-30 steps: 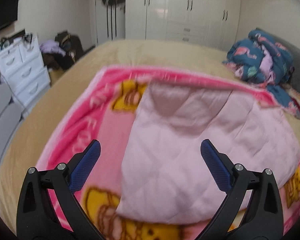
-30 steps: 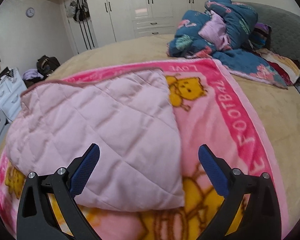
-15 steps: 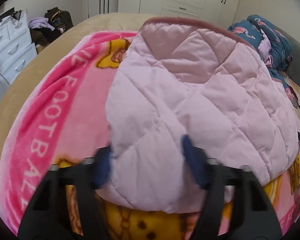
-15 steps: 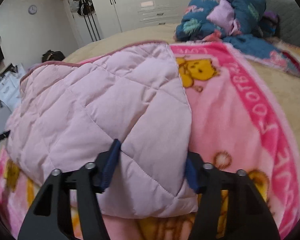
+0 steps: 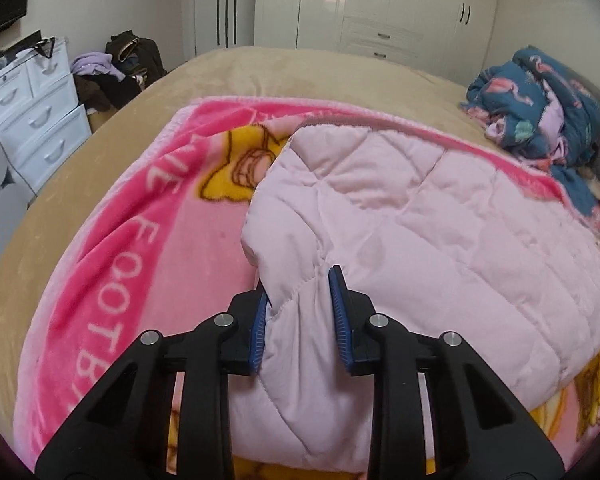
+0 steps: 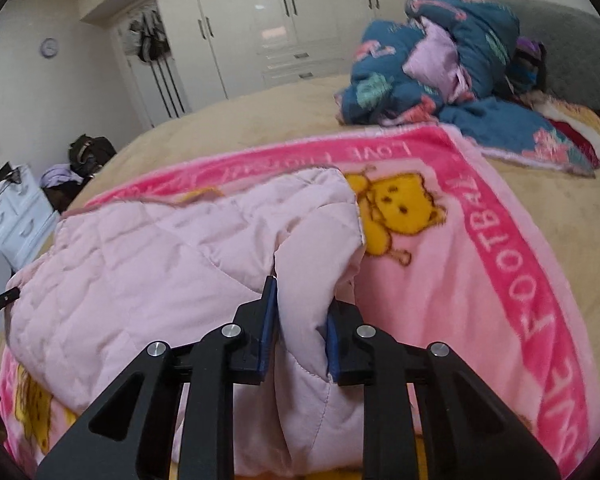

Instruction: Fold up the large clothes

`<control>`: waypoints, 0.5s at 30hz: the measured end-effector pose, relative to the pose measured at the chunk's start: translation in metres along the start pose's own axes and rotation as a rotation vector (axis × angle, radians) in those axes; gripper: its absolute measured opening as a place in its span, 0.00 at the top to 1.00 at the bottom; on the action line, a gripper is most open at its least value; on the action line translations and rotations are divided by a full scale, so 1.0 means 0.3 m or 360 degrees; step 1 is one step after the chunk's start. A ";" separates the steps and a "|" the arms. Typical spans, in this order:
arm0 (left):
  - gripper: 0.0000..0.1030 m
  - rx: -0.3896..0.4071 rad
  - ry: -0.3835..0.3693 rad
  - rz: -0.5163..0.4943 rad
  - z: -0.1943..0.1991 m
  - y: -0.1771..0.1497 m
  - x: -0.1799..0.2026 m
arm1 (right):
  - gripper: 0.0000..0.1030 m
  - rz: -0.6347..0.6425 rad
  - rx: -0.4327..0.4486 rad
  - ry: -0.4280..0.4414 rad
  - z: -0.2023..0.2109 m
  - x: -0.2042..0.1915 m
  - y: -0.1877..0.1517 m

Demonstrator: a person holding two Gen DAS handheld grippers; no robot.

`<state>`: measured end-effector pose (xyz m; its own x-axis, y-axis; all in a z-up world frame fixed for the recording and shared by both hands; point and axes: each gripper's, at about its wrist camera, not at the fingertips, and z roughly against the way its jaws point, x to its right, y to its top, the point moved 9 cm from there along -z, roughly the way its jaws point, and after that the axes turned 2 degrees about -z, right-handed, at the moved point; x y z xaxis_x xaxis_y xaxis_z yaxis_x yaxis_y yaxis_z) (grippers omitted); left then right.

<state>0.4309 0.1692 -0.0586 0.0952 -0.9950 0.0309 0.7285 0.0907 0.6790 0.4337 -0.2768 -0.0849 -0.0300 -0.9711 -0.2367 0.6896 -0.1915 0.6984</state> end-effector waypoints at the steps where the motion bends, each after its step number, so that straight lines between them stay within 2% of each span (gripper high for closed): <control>1: 0.80 -0.0004 0.0014 -0.0015 -0.010 -0.003 0.001 | 0.80 -0.0001 -0.0017 -0.0014 -0.018 0.002 -0.012; 7: 0.76 -0.0037 0.0044 -0.0021 -0.058 -0.040 -0.015 | 0.79 -0.0031 -0.0080 -0.0058 -0.079 0.039 -0.064; 9: 0.66 -0.0033 0.0071 -0.0032 -0.050 -0.046 -0.021 | 0.68 -0.0048 -0.0090 -0.0078 -0.064 0.054 -0.071; 10: 0.61 -0.0029 0.0085 -0.0030 -0.041 -0.048 -0.026 | 0.55 -0.0062 -0.0090 -0.0086 -0.057 0.065 -0.072; 11: 0.48 -0.0028 0.0093 -0.0019 -0.029 -0.051 -0.033 | 0.38 -0.0102 -0.0076 -0.0091 -0.037 0.082 -0.073; 12: 0.37 -0.0027 0.0088 -0.0002 -0.017 -0.055 -0.040 | 0.29 -0.0141 -0.0048 -0.0079 -0.012 0.093 -0.074; 13: 0.35 -0.0022 0.0077 0.0017 -0.001 -0.060 -0.046 | 0.19 -0.0167 -0.0019 -0.0066 0.013 0.100 -0.073; 15: 0.28 -0.0020 0.0050 0.0042 0.025 -0.069 -0.050 | 0.12 -0.0203 0.0026 -0.0046 0.065 0.113 -0.075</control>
<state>0.4094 0.1820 -0.0676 0.1355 -0.9904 0.0254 0.7341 0.1176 0.6688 0.4031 -0.3082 -0.0953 -0.1375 -0.9424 -0.3049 0.6668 -0.3156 0.6751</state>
